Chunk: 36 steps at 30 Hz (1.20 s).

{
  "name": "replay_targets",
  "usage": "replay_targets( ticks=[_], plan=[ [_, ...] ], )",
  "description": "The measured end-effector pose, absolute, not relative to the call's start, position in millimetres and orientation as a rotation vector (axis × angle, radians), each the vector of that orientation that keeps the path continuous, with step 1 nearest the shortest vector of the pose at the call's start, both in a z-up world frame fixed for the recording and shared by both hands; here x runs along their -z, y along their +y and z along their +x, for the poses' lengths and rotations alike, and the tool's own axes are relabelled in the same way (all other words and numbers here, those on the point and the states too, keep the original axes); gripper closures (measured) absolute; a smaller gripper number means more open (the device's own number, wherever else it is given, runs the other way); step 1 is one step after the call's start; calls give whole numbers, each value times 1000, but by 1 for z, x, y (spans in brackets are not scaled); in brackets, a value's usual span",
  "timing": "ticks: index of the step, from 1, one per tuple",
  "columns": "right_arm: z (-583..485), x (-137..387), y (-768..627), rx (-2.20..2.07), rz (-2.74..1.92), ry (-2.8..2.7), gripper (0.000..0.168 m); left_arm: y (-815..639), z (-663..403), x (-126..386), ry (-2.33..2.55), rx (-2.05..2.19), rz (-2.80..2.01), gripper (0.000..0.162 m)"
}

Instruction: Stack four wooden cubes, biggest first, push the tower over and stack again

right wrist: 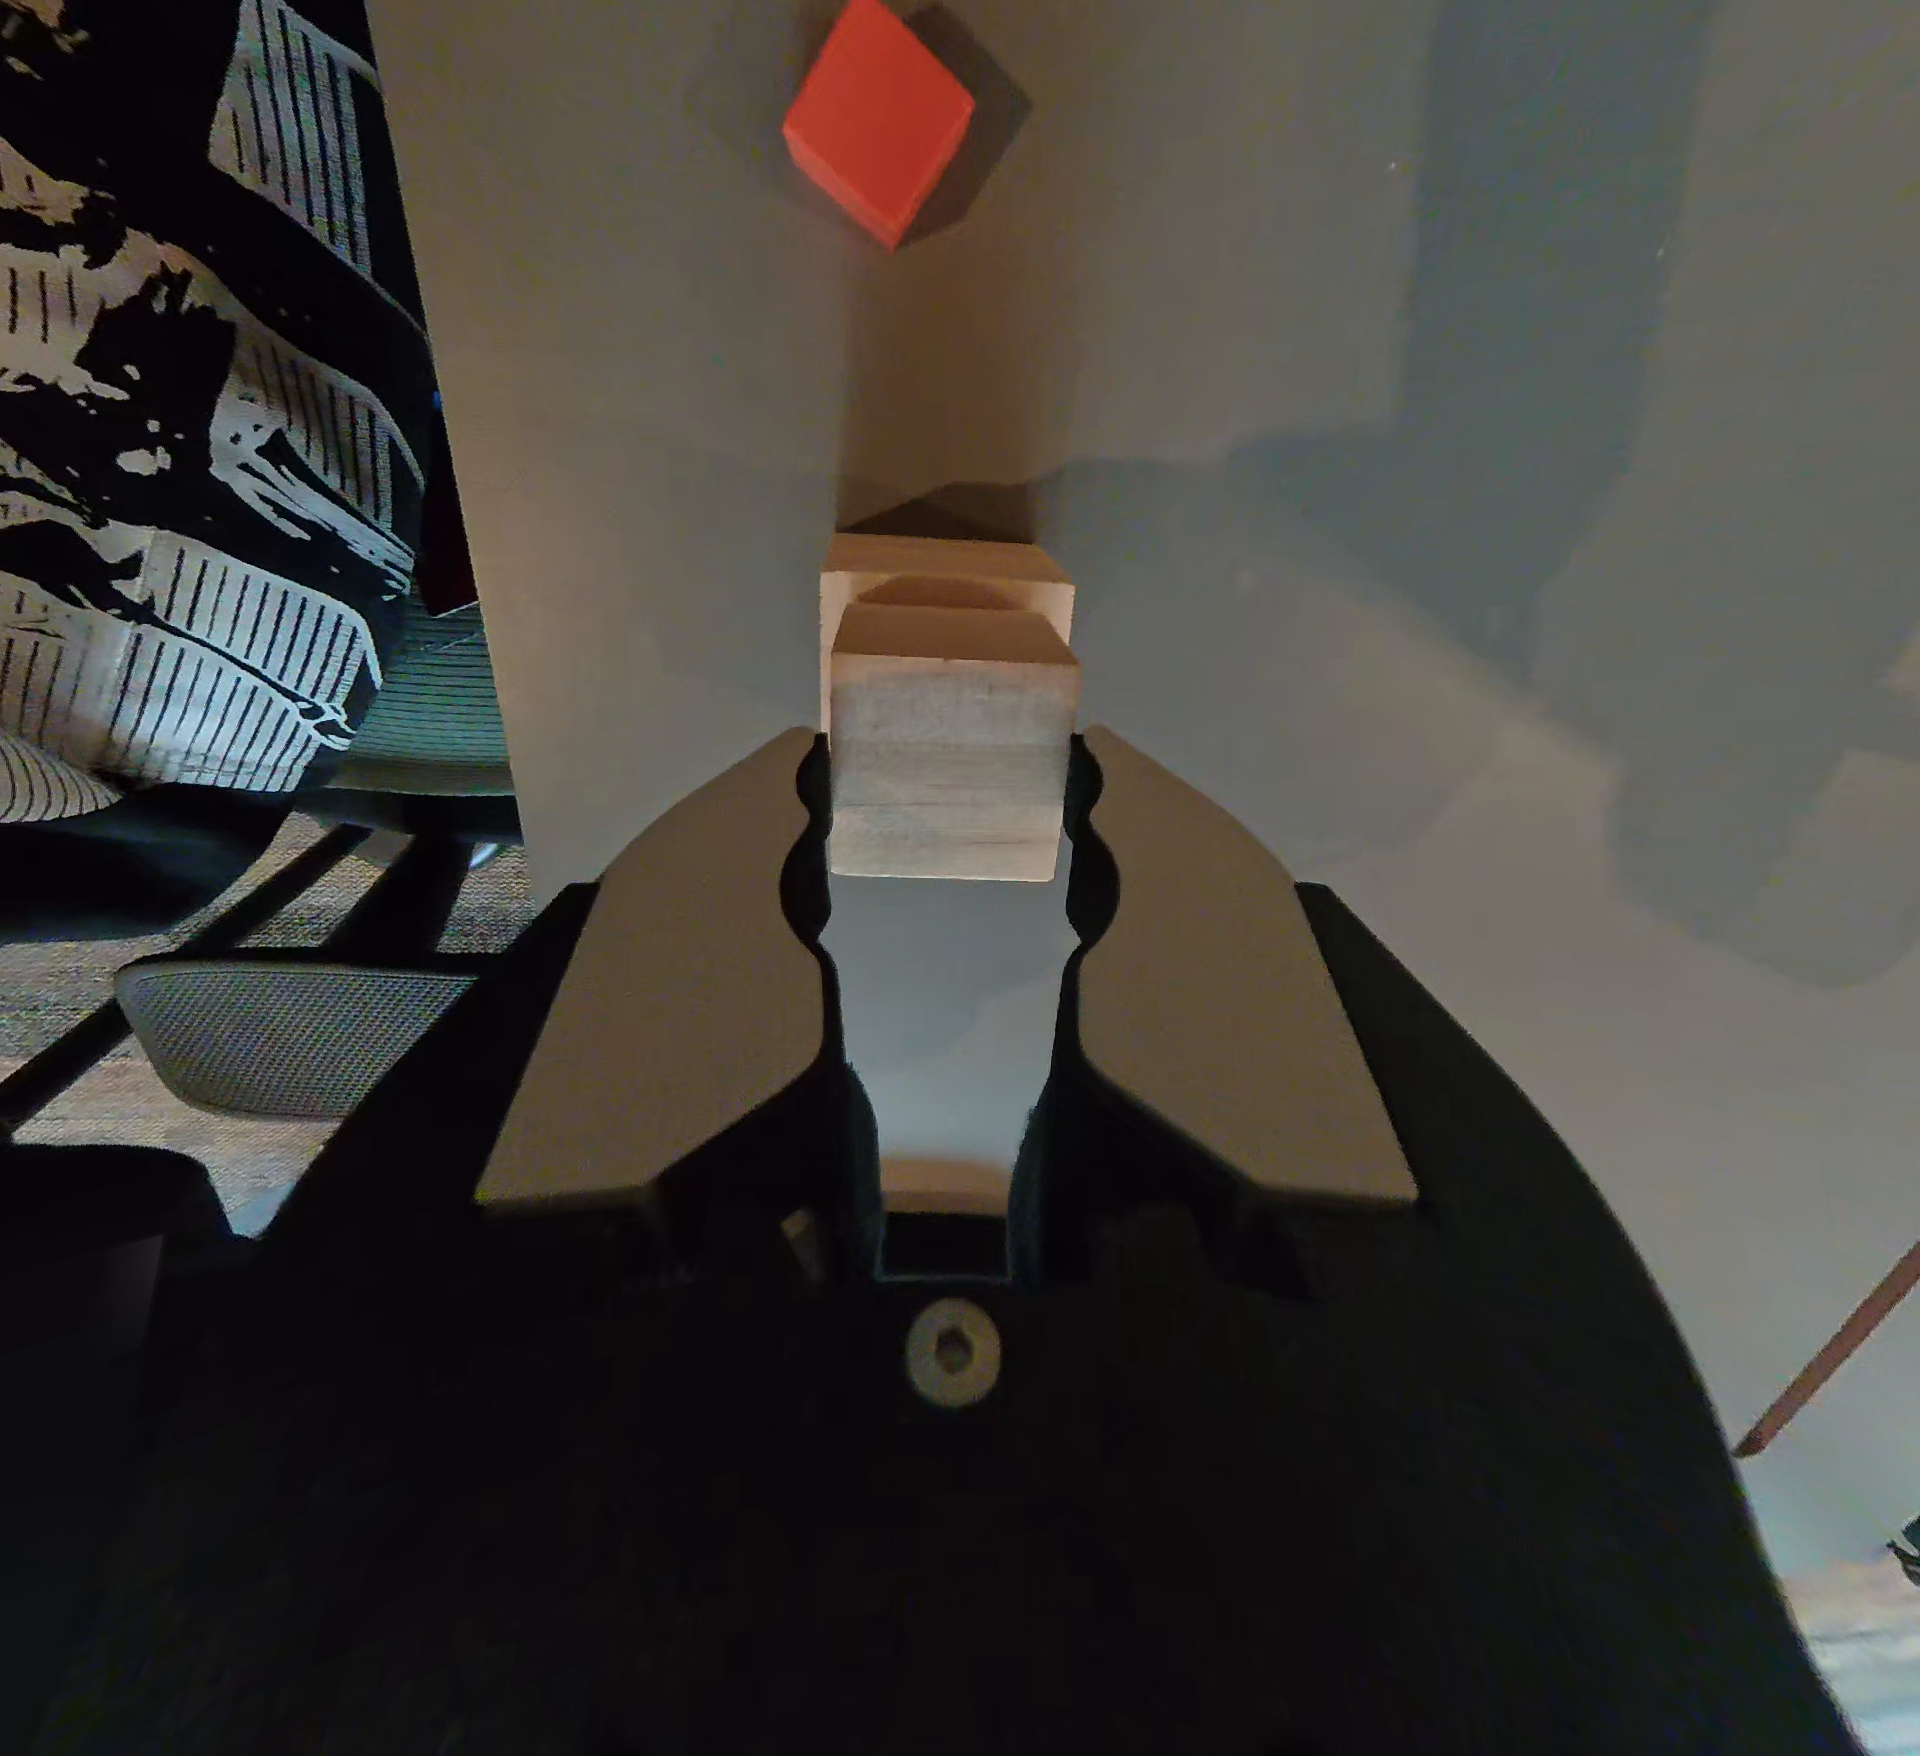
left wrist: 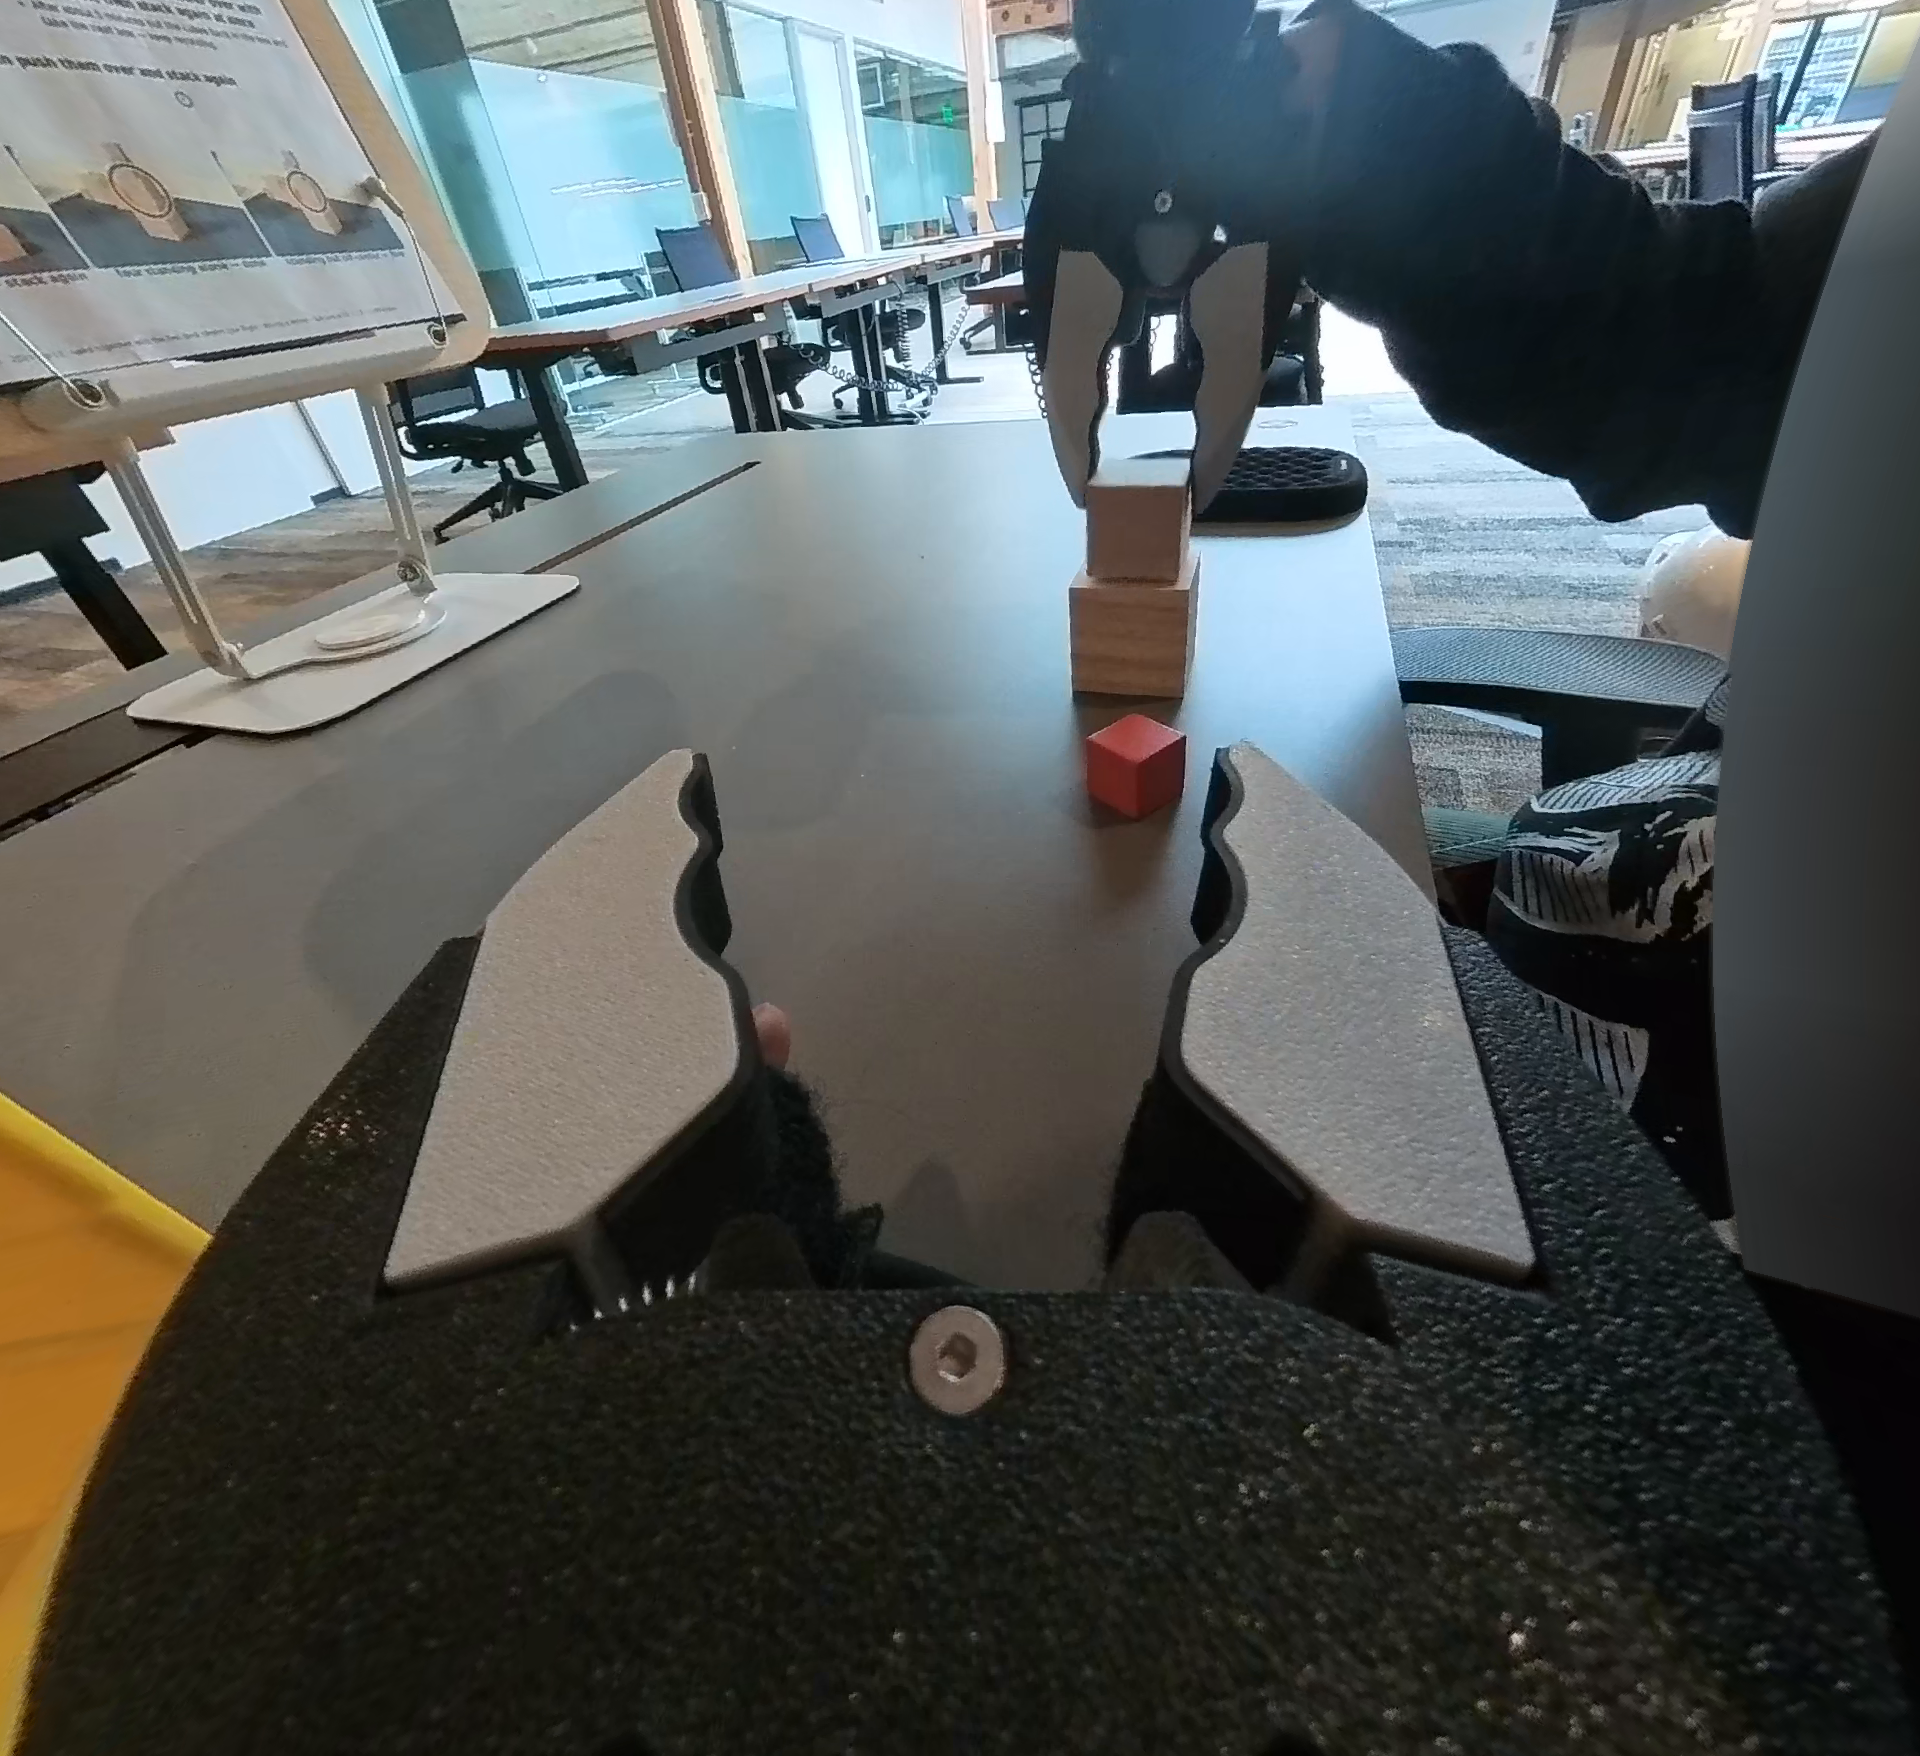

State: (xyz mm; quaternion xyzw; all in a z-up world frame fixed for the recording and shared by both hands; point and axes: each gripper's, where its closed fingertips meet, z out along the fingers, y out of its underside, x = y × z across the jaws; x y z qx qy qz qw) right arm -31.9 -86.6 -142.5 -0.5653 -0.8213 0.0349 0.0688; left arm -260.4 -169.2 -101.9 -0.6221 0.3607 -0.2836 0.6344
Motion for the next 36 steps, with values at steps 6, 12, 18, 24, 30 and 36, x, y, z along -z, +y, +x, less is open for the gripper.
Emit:
replay_targets(
  ticks=[6, 12, 18, 24, 30, 36],
  plan=[
    [-31, 145, -86, -122, -1715, -2481, 125, -169, -261, 102, 824, 648, -1421, 74],
    [-31, 145, -86, -136, -1710, -2477, 125, -169, -261, 102, 824, 648, -1421, 74],
    [-32, 142, -87, -135, -1702, -2470, 113, -169, -261, 102, 824, 647, -1421, 74],
    [-35, 133, -91, -79, -1665, -2467, 105, -169, -260, 102, 824, 646, -1421, 74],
    [-49, 121, -101, -54, -1587, -2490, 103, -169, -261, 102, 825, 645, -1419, 74],
    [-73, 114, -107, -18, -1410, -2559, 104, -169, -261, 101, 825, 646, -1417, 74]
  ],
)
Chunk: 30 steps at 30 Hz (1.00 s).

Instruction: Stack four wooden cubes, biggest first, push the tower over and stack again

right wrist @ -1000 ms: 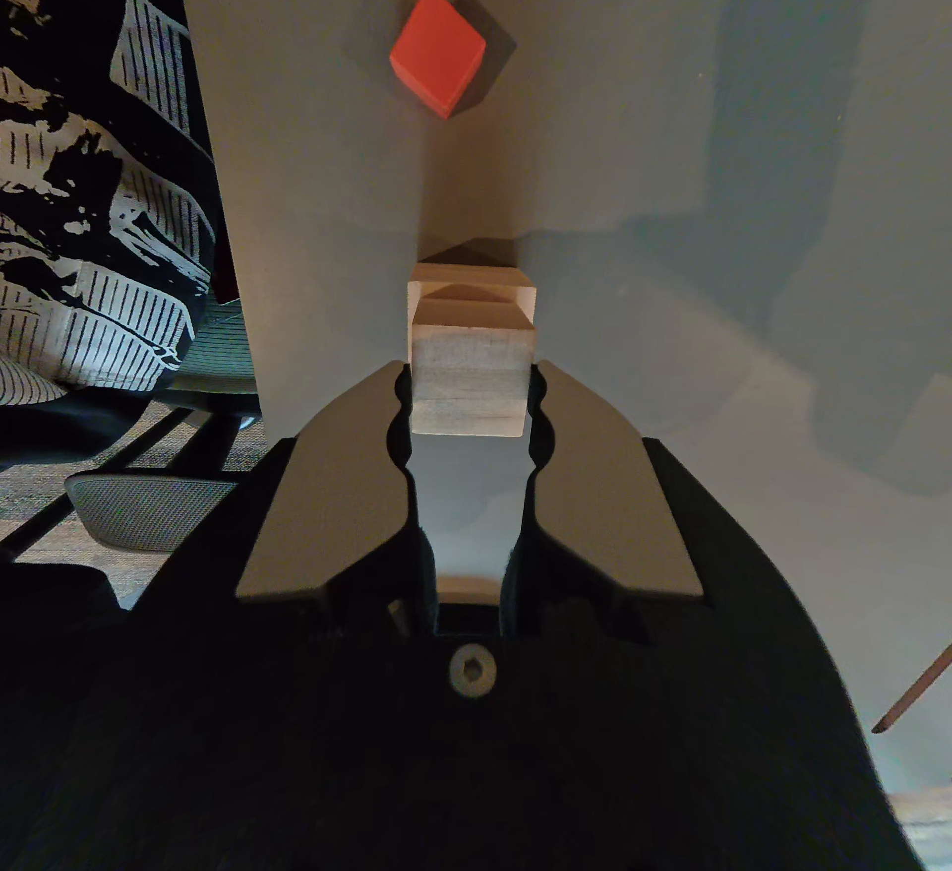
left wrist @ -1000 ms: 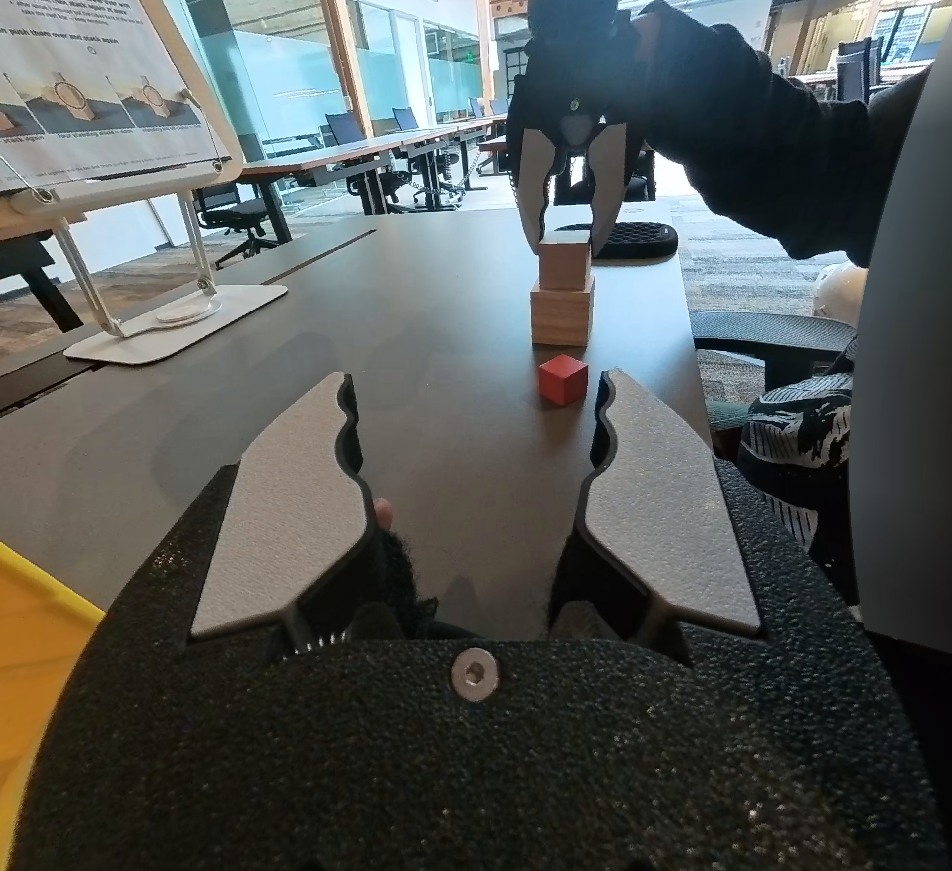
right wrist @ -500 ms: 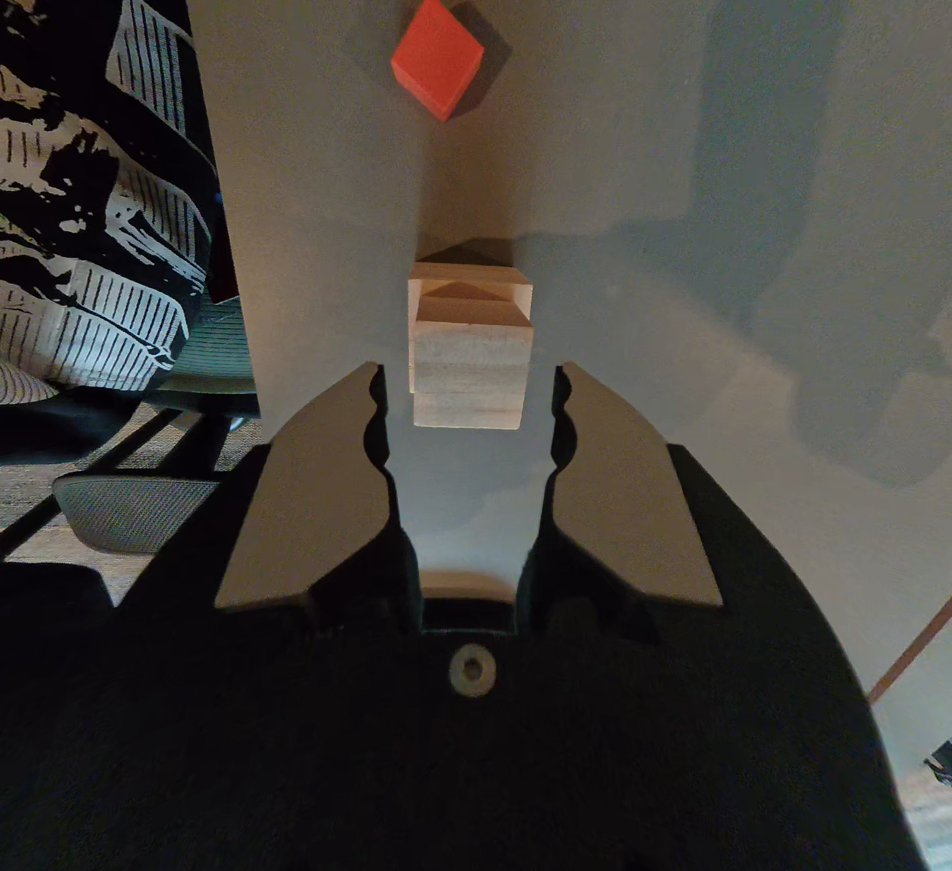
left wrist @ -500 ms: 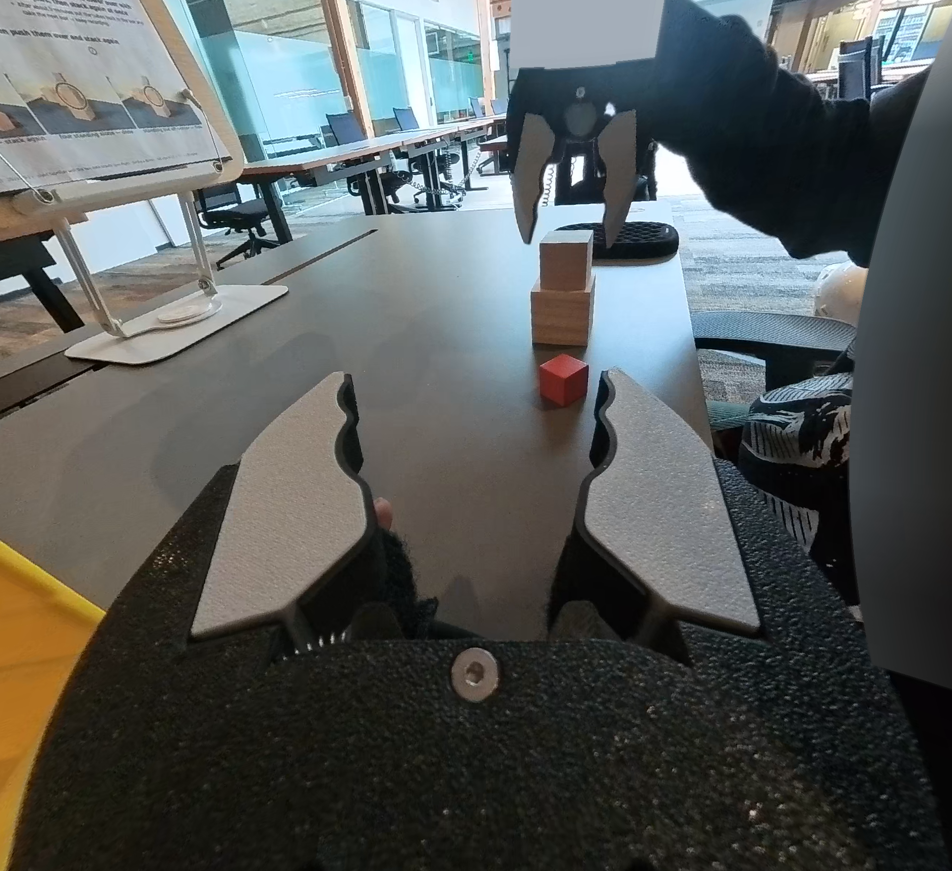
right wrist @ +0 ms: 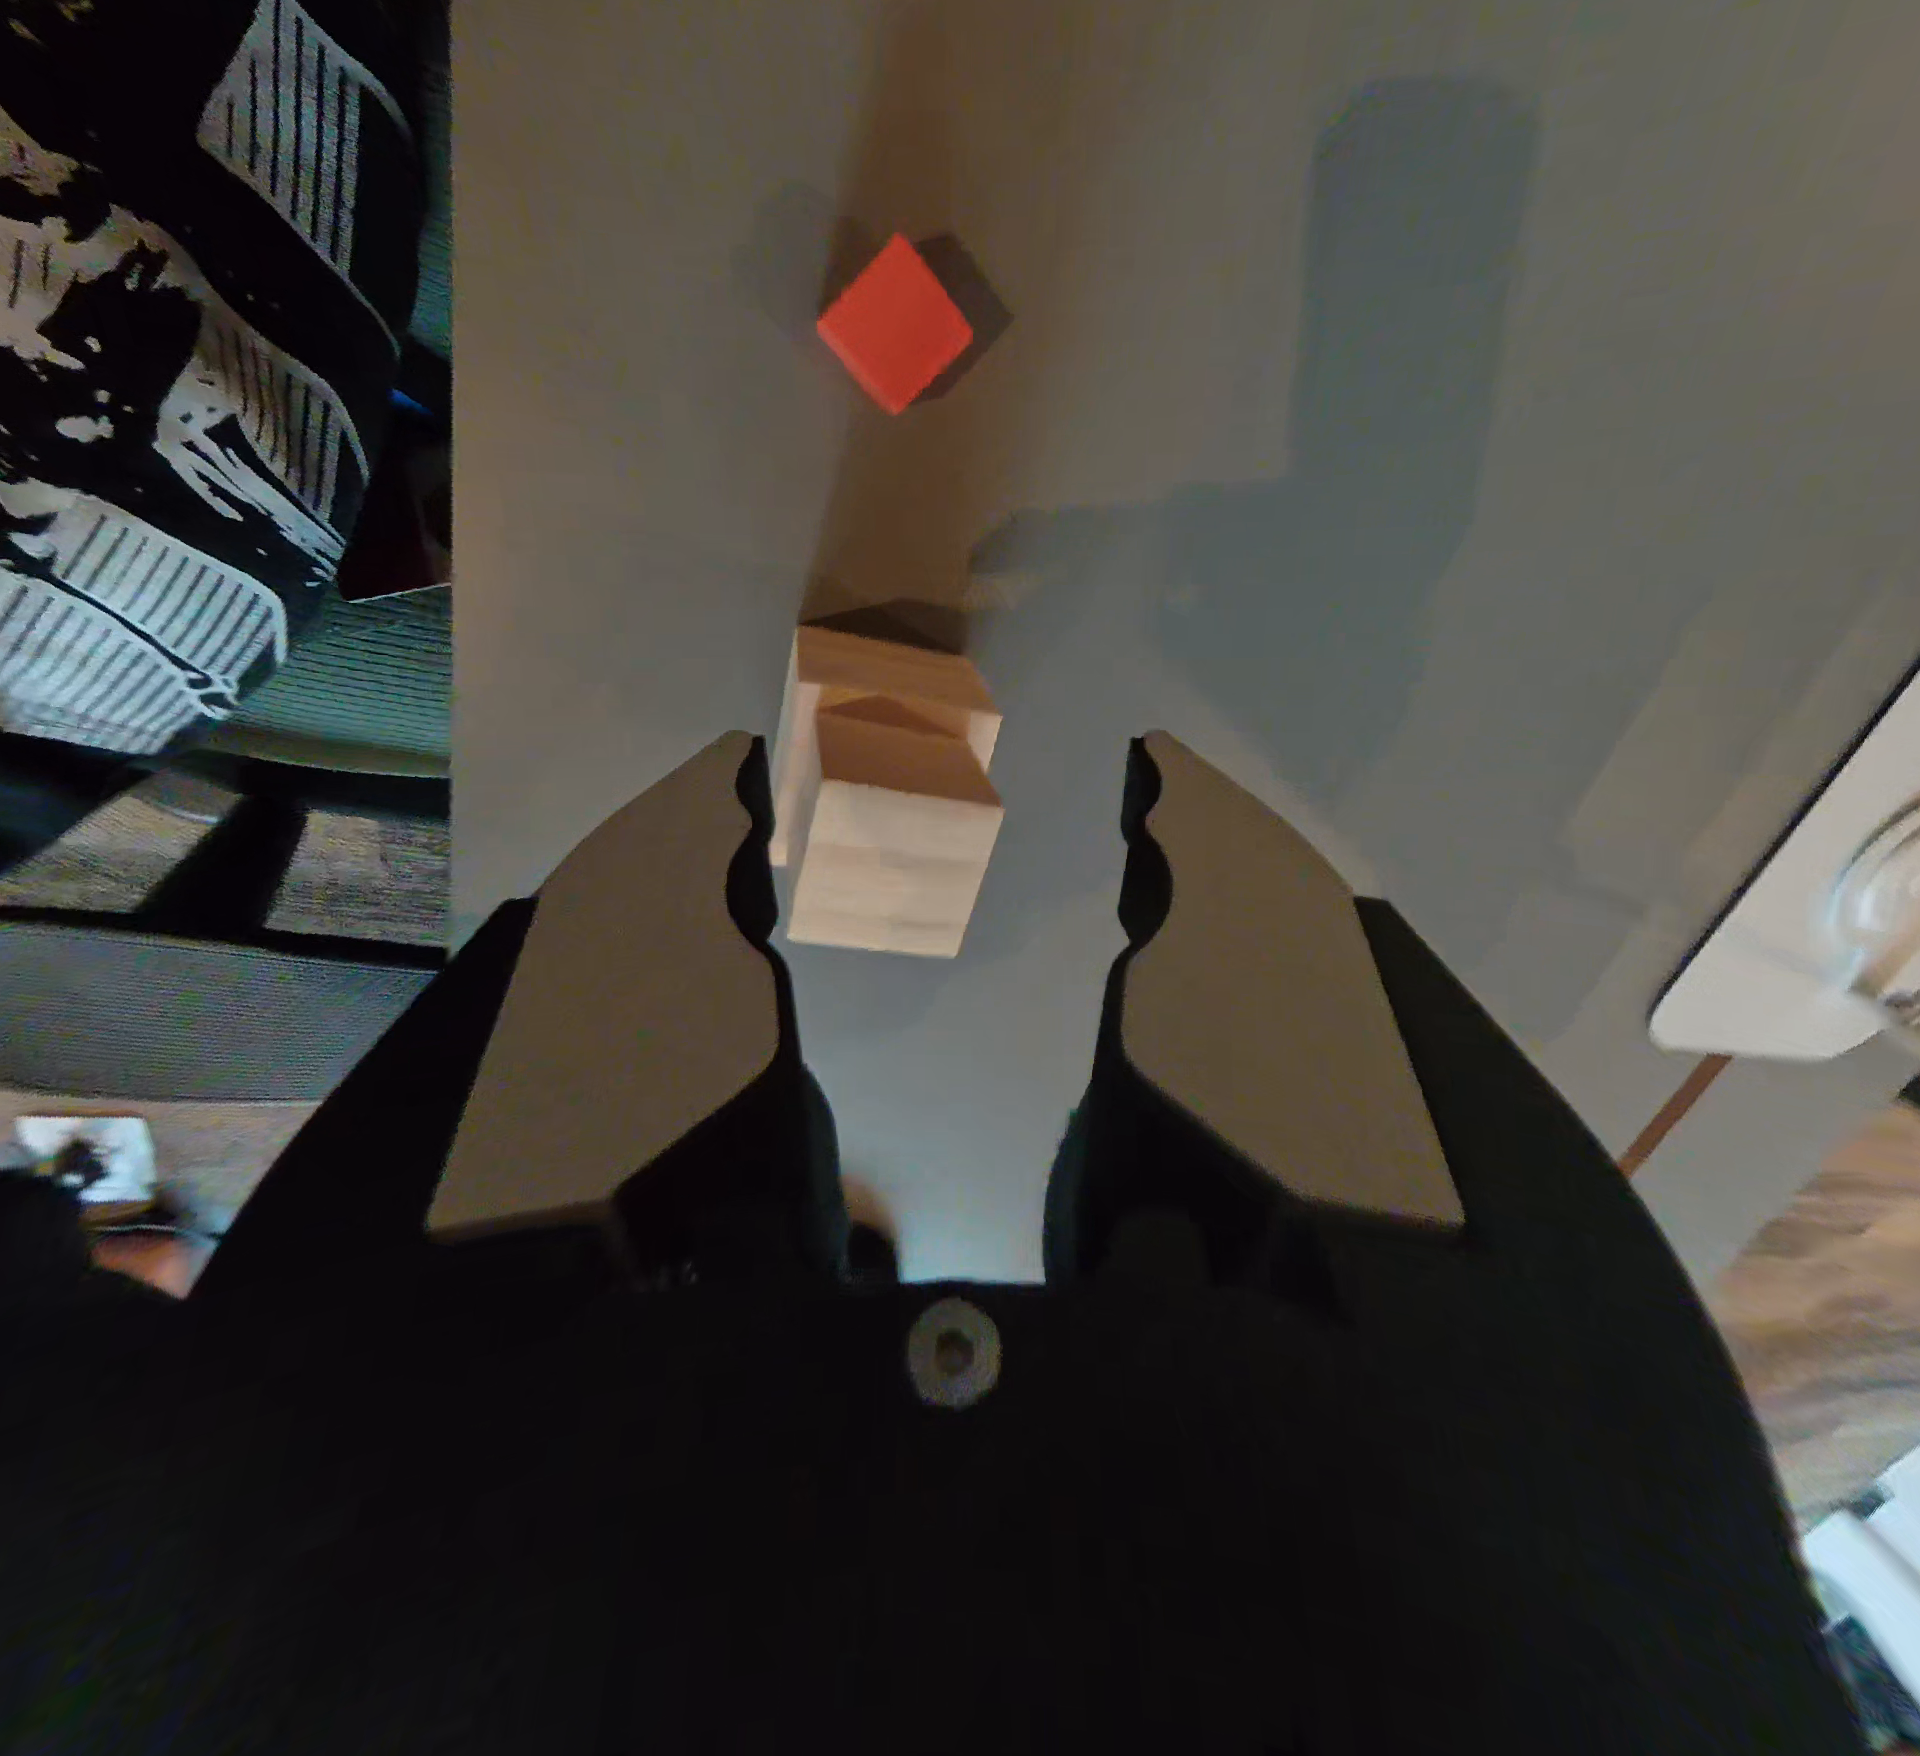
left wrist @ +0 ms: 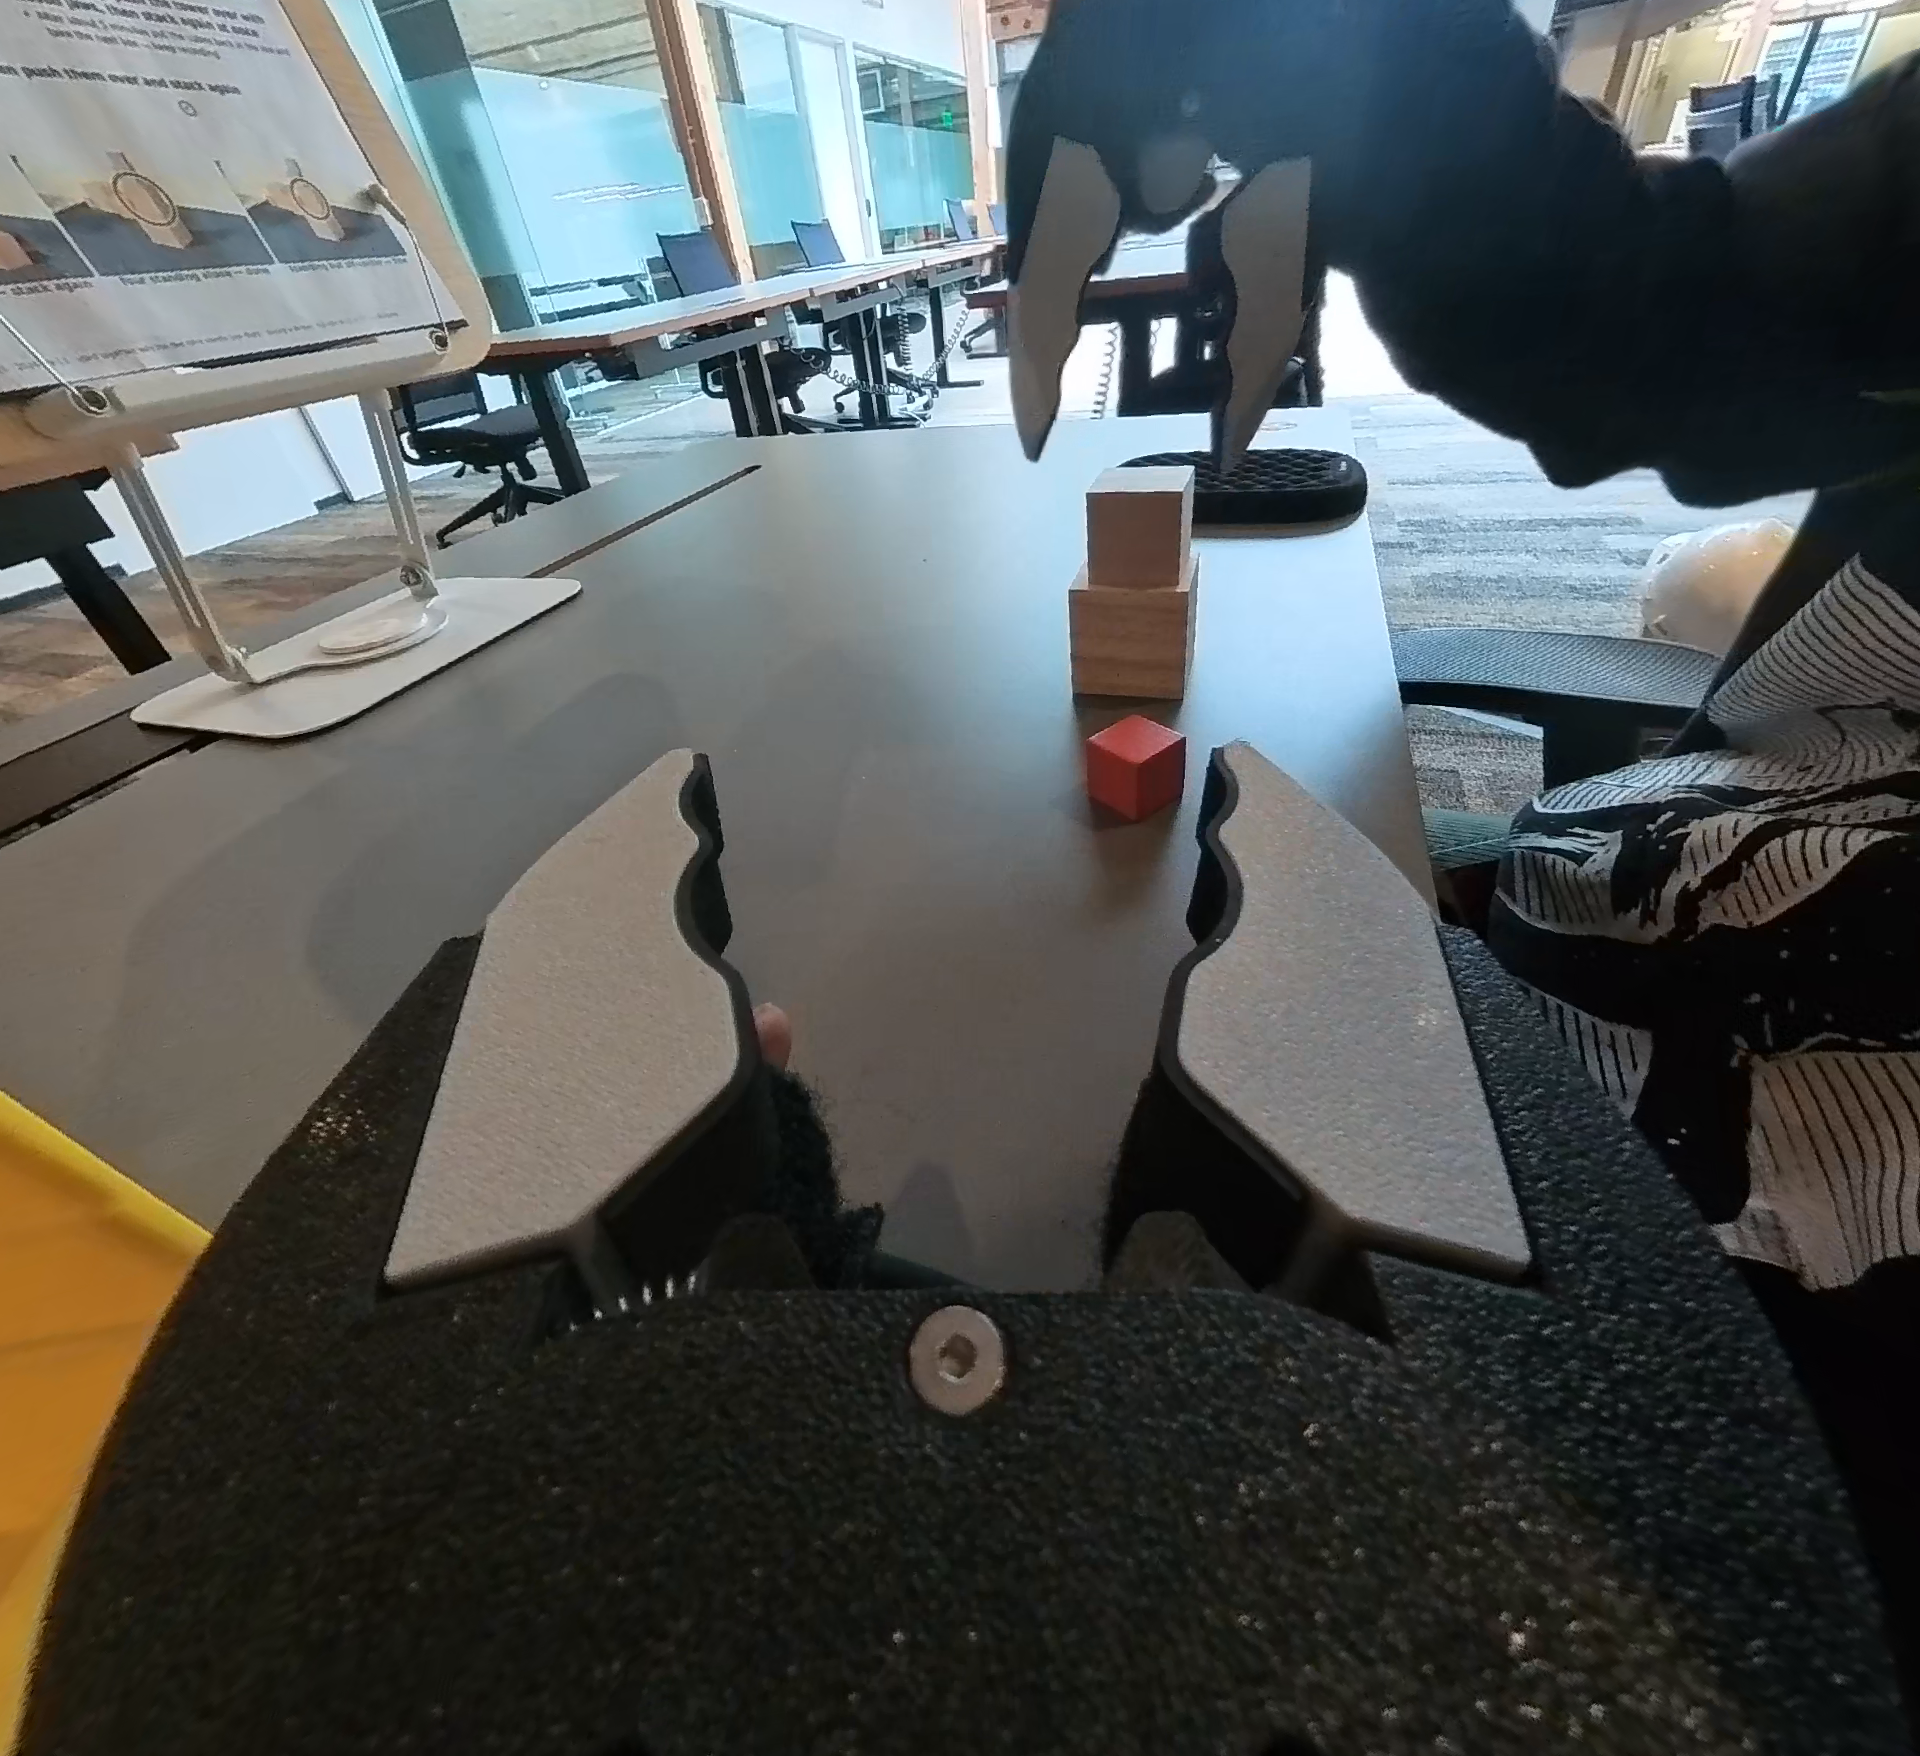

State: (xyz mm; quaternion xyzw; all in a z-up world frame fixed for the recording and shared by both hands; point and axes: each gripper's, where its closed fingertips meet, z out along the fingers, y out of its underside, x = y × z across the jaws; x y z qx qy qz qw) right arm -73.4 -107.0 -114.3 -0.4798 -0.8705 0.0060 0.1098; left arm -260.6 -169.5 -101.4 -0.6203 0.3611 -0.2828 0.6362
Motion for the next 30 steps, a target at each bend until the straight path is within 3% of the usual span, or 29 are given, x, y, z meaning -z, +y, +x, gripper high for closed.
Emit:
replay_targets(
  ticks=[6, 13, 22, 30],
  plan=[
    [-114, 121, -125, -82, -985, -2771, 104, -169, -261, 101, 824, 647, -1417, 74],
    [-135, 148, -146, -273, -573, -2990, 119, -169, -261, 101, 820, 653, -1418, 74],
    [-127, 190, -138, -204, -410, -3101, 130, -170, -260, 101, 831, 645, -1414, 74],
    [-128, 196, -134, -195, -395, -3082, 143, -170, -260, 101, 832, 641, -1412, 74]
  ],
)
